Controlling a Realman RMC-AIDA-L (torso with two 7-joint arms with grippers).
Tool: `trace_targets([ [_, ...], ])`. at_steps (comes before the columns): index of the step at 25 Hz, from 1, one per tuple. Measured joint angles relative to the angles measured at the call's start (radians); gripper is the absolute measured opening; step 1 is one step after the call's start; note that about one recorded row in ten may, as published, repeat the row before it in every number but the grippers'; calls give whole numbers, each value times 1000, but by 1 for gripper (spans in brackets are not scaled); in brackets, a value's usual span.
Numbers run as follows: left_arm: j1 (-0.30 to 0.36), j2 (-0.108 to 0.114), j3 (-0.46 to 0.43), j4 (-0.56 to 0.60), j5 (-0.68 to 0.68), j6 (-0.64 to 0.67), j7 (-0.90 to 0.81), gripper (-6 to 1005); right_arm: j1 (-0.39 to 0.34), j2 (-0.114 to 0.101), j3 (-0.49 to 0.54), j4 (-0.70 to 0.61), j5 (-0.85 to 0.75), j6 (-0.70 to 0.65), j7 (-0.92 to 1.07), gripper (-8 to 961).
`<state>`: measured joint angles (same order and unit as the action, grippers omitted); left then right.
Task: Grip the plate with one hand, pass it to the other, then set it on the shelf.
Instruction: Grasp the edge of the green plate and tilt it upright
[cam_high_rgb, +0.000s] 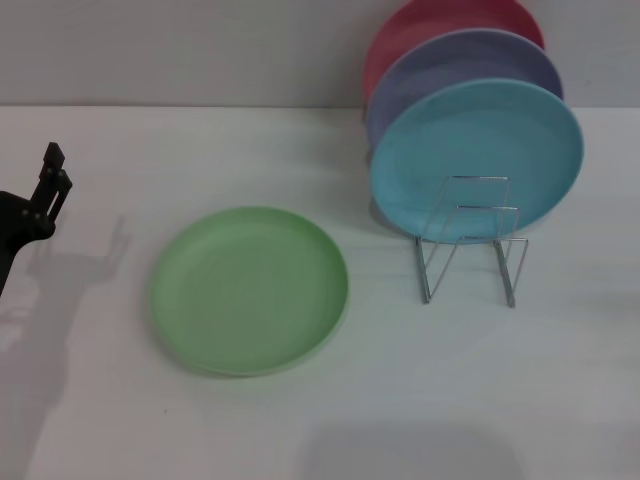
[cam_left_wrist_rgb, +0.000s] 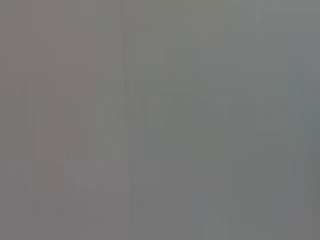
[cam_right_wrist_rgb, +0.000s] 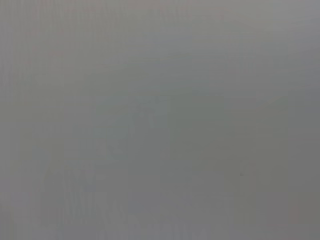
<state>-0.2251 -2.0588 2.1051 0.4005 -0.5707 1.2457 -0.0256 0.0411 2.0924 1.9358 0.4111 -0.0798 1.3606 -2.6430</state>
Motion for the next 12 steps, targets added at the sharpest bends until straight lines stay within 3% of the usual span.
trace_targets([
  [3,32,11,-23,112,3,-99,31,760,0,0,0,0,0,0,0,742],
  [6,42,15,-26,143,4,-123,50,759,-1,0,0,0,0,0,0,742],
  [8,96,30,-47,295,21,-249,124,758,-2,0,0,0,0,0,0,742],
  [12,174,76,-91,589,98,-579,114,757,-3,0,0,0,0,0,0,741],
])
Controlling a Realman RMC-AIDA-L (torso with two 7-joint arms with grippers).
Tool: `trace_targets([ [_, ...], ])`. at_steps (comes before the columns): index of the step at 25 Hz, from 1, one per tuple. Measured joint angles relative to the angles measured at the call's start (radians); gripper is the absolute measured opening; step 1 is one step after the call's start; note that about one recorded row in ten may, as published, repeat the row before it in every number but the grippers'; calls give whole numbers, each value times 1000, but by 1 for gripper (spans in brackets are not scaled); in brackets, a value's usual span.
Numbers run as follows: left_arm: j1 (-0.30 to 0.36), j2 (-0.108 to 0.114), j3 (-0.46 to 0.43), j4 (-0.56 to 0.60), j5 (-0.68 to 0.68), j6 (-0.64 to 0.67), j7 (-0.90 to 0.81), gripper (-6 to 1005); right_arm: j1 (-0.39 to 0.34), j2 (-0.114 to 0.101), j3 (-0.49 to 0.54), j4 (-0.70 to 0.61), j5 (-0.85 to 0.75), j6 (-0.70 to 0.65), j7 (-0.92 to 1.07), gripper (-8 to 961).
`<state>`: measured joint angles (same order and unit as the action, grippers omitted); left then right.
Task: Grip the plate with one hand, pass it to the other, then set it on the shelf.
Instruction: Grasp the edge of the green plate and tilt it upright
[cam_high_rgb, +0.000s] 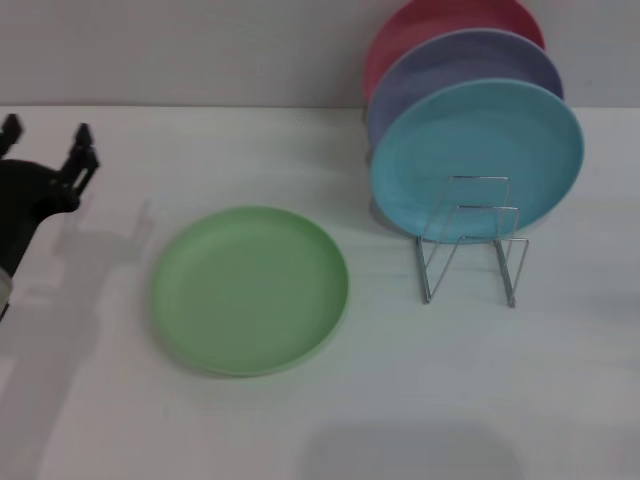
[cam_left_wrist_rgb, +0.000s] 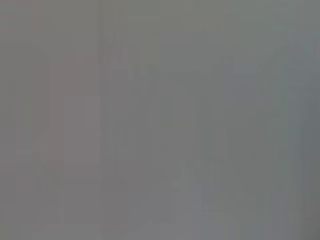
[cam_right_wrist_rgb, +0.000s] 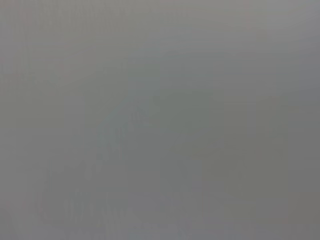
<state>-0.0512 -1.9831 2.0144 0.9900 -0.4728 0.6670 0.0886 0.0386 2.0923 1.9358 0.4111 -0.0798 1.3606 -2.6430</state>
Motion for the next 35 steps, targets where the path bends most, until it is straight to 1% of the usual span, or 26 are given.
trace_targets([
  [2,25,16,-22,123,33,-173,-7,756,0,0,0,0,0,0,0,741],
  [3,39,23,-44,212,50,-304,-8,756,0,0,0,0,0,0,0,741],
  [4,45,24,-61,279,59,-401,-8,756,0,0,0,0,0,0,0,741],
  [5,46,22,-89,350,62,-539,-9,755,0,0,0,0,0,0,0,741],
  [6,44,19,-112,400,62,-643,-9,755,1,0,0,0,0,0,0,741],
  [7,38,12,-145,450,57,-768,-8,755,1,0,0,0,0,0,1,741],
  [8,25,-3,-184,493,54,-894,-5,754,1,0,0,0,0,0,1,741],
  [9,16,-16,-215,522,51,-990,-1,754,1,0,0,0,0,0,1,742],
  [11,-3,-53,-286,570,44,-1149,26,753,-1,0,0,0,0,-2,1,742],
  [12,-11,-67,-316,585,37,-1206,44,753,-2,0,0,0,0,-4,1,742],
  [13,-11,-67,-316,585,37,-1206,44,753,-2,0,0,-1,0,-5,1,742],
  [14,-22,-73,-338,593,19,-1259,64,752,-3,0,0,-2,0,-6,1,742],
  [15,-69,-74,-405,593,-76,-1408,122,752,-3,0,0,-5,0,-6,1,742],
  [16,-74,-74,-412,590,-86,-1420,129,748,-4,0,0,-7,0,-7,1,742],
  [18,-103,-76,-458,568,-149,-1498,181,741,-3,0,0,-12,0,-7,1,741],
  [20,-118,-77,-480,552,-179,-1542,215,733,-1,0,0,-12,0,-9,2,741],
  [22,-127,-77,-483,538,-189,-1572,240,726,-1,0,0,-12,0,-9,2,741],
  [28,-151,-77,-485,461,-185,-1584,264,703,1,0,0,-12,0,-8,2,742],
  [35,-180,-76,-483,397,-185,-1597,272,677,3,0,1,-12,1,-8,2,741],
])
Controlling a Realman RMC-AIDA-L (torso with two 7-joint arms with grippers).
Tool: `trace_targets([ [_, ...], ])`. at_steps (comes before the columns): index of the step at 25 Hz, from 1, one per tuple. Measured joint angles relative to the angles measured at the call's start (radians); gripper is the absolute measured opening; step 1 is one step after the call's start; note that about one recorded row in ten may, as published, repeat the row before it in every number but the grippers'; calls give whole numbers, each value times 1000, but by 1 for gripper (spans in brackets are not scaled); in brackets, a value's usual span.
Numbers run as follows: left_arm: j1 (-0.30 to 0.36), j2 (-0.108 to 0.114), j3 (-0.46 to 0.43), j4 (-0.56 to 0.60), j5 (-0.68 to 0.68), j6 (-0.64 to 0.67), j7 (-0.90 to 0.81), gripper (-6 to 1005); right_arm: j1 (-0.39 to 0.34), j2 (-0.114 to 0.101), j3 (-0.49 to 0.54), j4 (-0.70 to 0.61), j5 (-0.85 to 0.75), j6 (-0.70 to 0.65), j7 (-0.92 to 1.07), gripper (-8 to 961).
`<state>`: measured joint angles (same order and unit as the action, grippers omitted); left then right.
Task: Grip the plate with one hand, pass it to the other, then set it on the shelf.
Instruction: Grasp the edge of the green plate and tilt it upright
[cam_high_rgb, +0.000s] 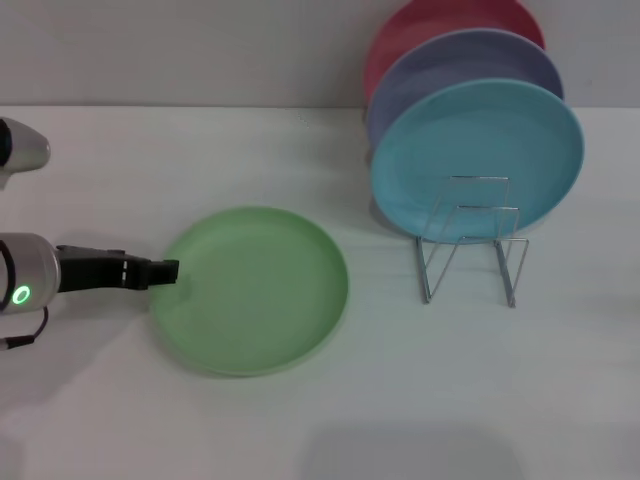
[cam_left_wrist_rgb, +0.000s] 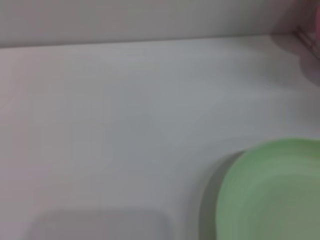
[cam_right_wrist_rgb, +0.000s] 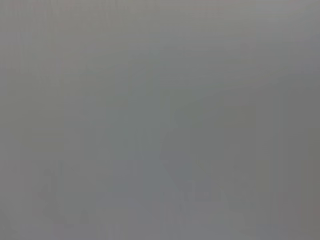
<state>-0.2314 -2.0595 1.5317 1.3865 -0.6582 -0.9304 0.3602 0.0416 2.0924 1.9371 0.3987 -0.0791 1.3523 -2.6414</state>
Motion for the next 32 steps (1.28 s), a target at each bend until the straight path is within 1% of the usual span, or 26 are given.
trace_targets([
  [11,-53,-3,3,-77,-1,-32,19,635,0,0,3,0,-1,-1,0,742],
  [19,-62,-1,1,-83,5,-62,20,605,0,0,2,0,-1,-3,0,741],
  [27,-74,-3,2,-85,26,-71,20,575,0,0,-1,0,-1,-3,0,741],
  [32,-73,-4,4,-77,26,-72,20,352,0,0,-1,0,-1,-3,0,741],
])
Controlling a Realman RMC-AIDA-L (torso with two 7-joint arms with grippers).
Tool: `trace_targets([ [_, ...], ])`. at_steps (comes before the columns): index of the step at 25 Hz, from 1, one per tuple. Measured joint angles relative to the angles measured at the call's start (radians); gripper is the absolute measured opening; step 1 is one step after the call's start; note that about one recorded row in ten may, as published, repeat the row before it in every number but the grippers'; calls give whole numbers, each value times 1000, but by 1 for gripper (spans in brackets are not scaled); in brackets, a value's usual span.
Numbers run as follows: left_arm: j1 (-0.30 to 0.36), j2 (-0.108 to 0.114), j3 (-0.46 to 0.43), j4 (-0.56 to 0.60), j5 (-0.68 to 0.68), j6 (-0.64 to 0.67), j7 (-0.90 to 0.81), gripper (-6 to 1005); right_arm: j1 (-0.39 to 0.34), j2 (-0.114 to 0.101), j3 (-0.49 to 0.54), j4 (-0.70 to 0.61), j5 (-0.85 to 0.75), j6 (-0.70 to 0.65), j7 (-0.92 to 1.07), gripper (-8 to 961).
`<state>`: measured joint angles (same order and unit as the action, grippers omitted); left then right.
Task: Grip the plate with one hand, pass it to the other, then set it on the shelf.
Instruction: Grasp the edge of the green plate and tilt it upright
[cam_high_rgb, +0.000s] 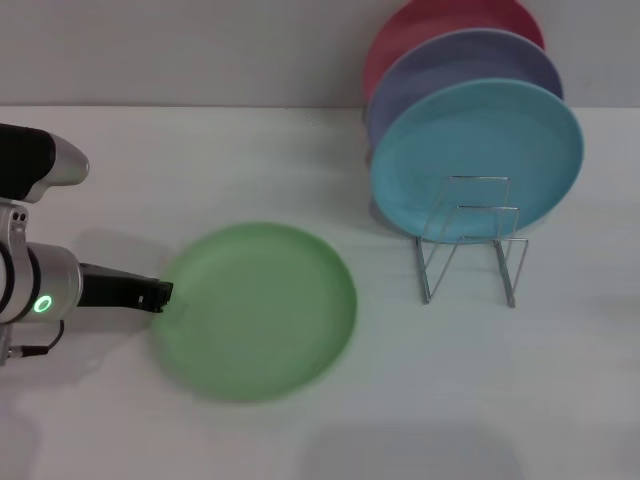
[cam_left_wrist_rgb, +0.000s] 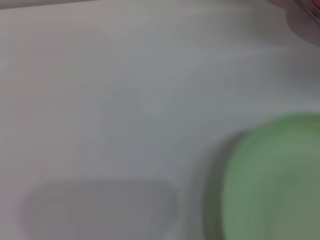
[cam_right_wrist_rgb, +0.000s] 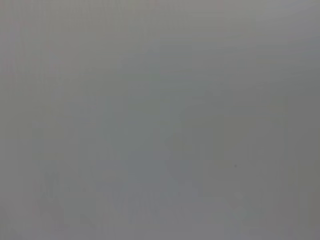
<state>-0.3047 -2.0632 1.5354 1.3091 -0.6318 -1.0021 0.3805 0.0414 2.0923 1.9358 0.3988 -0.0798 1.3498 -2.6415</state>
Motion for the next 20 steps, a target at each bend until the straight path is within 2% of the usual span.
trace_targets([
  [3,0,0,0,4,0,0,0,135,0,0,0,0,0,0,0,741],
  [8,3,0,0,9,0,0,0,26,-2,0,0,0,0,0,0,742],
  [15,41,-1,0,108,-8,12,41,26,-1,0,-3,0,0,23,0,742],
  [20,101,-2,-8,263,-14,31,61,26,11,0,-26,5,0,152,19,742],
])
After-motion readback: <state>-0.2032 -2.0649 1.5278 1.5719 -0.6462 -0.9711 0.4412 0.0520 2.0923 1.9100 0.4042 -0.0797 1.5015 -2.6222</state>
